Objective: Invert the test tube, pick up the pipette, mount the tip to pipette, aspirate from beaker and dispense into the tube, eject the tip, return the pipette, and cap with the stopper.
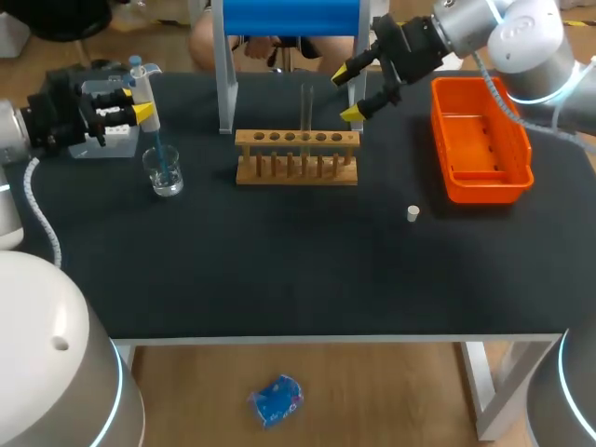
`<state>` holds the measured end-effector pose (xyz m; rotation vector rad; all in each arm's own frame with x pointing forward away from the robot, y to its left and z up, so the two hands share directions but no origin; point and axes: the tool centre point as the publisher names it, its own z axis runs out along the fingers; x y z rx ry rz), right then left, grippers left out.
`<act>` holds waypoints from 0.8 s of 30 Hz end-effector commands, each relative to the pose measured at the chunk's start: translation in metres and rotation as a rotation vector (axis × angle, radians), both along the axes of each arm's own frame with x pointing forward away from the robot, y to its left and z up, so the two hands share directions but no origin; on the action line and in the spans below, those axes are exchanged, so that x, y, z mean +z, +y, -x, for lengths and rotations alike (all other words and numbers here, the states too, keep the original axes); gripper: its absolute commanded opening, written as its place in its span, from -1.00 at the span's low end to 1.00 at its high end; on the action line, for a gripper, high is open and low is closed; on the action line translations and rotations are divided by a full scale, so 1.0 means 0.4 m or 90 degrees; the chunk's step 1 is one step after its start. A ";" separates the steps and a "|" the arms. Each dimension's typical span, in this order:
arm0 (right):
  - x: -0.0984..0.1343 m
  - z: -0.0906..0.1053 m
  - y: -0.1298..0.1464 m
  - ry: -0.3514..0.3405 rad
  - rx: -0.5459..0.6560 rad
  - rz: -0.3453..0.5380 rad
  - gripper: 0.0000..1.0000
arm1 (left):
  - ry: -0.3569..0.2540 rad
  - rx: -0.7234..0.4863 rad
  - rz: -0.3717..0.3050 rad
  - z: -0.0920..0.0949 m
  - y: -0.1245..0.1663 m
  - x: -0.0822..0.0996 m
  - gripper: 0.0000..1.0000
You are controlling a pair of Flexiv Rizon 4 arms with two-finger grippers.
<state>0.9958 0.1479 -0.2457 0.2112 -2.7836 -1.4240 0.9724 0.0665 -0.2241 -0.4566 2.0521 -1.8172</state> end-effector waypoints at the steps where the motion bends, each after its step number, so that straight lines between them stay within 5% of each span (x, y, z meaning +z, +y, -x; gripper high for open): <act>1: 0.001 -0.001 -0.002 0.000 0.001 0.001 1.00 | 0.001 -0.001 -0.003 0.006 0.002 0.007 -1.00; 24: 0.001 -0.001 -0.002 0.000 0.001 0.001 1.00 | -0.018 0.008 -0.025 0.014 -0.007 0.112 -1.00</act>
